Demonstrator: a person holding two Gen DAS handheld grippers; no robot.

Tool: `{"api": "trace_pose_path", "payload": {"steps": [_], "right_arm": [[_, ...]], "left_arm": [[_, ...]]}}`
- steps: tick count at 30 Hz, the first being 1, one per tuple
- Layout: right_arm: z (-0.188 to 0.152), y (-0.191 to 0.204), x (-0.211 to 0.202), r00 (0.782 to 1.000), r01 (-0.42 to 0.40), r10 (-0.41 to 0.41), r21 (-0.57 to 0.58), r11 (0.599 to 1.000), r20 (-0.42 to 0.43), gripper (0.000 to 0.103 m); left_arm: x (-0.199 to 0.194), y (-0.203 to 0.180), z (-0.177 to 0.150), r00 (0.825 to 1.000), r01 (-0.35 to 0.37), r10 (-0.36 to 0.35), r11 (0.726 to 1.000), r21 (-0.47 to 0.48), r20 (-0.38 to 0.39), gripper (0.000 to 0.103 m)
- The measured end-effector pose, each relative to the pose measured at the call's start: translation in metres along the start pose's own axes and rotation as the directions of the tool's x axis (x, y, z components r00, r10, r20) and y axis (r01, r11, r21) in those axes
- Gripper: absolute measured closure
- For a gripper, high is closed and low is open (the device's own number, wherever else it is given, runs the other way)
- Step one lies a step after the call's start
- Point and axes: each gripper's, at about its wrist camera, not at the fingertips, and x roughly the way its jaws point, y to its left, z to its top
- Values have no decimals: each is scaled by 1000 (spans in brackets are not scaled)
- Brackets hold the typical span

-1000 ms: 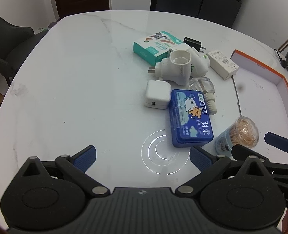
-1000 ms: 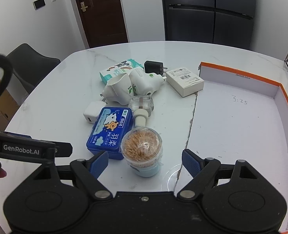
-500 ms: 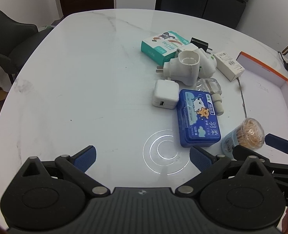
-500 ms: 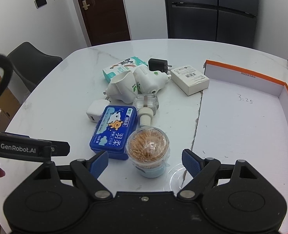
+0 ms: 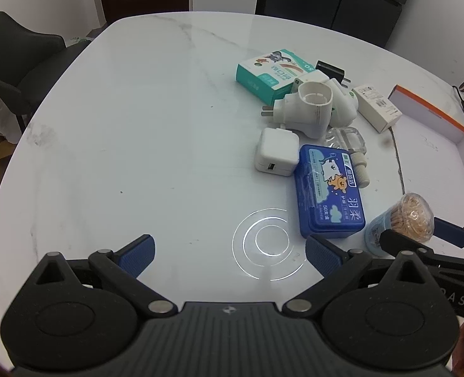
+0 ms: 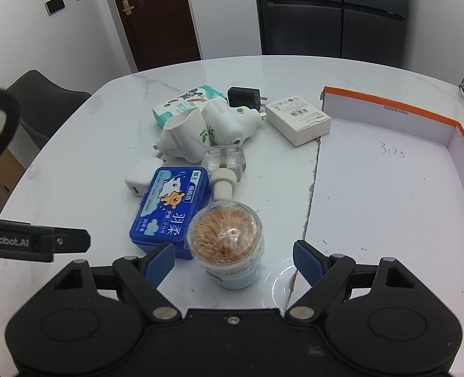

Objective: Organize rigid objects
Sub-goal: 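Move both grippers toward the blue box and toothpick jar, then grasp the blue box with the left gripper while the right grasps the toothpick jar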

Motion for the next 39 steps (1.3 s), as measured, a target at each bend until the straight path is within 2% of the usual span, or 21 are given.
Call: {"api": "trace_pose_path", "payload": {"steps": [6, 7, 9, 10, 14, 20, 26, 28, 32, 33, 35, 39], "right_arm": [[2, 1, 9, 1000, -1, 2, -38, 999, 13, 6], [1, 1, 11, 1000, -5, 5, -42, 999, 10, 10], [1, 1, 14, 1000, -14, 14, -53, 999, 3, 25], [1, 2, 15, 1000, -16, 16, -63, 998, 0, 45], [1, -1, 10, 1000, -21, 21, -66, 998, 10, 45], [6, -16, -13, 996, 38, -35, -39, 999, 76, 45], [6, -39, -37, 992, 63, -64, 8, 998, 106, 45], [3, -45, -43, 992, 67, -69, 24, 997, 110, 45], [-3, -56, -54, 991, 73, -79, 57, 996, 112, 45], [-4, -58, -56, 990, 73, -80, 64, 995, 114, 45], [-6, -62, -61, 990, 71, -79, 73, 995, 119, 45], [-8, -67, -70, 989, 65, -75, 73, 995, 131, 45]], "left_arm": [[2, 0, 2, 1000, 11, -11, 1000, -3, -4, 0], [2, 0, 3, 1000, 16, -16, 1000, -6, -5, 0], [2, -2, 5, 1000, 29, -29, 1000, -10, -5, 0], [3, -3, 7, 999, 38, -38, 999, -10, -4, 0], [5, -14, 14, 997, 78, -78, 997, -3, 8, 0], [18, -47, 28, 991, 129, -130, 991, 37, 33, 0], [43, -79, 34, 996, 87, -89, 994, 69, 24, 0], [51, -85, 34, 998, 62, -64, 994, 90, 23, 4], [67, -88, 34, 999, 36, -34, 995, 91, -20, 28], [70, -87, 32, 999, 41, -39, 995, 91, -25, 30], [68, -89, 30, 1000, 27, -27, 993, 115, -1, 40], [57, -86, 24, 999, 47, -49, 993, 106, 14, 41]]}}
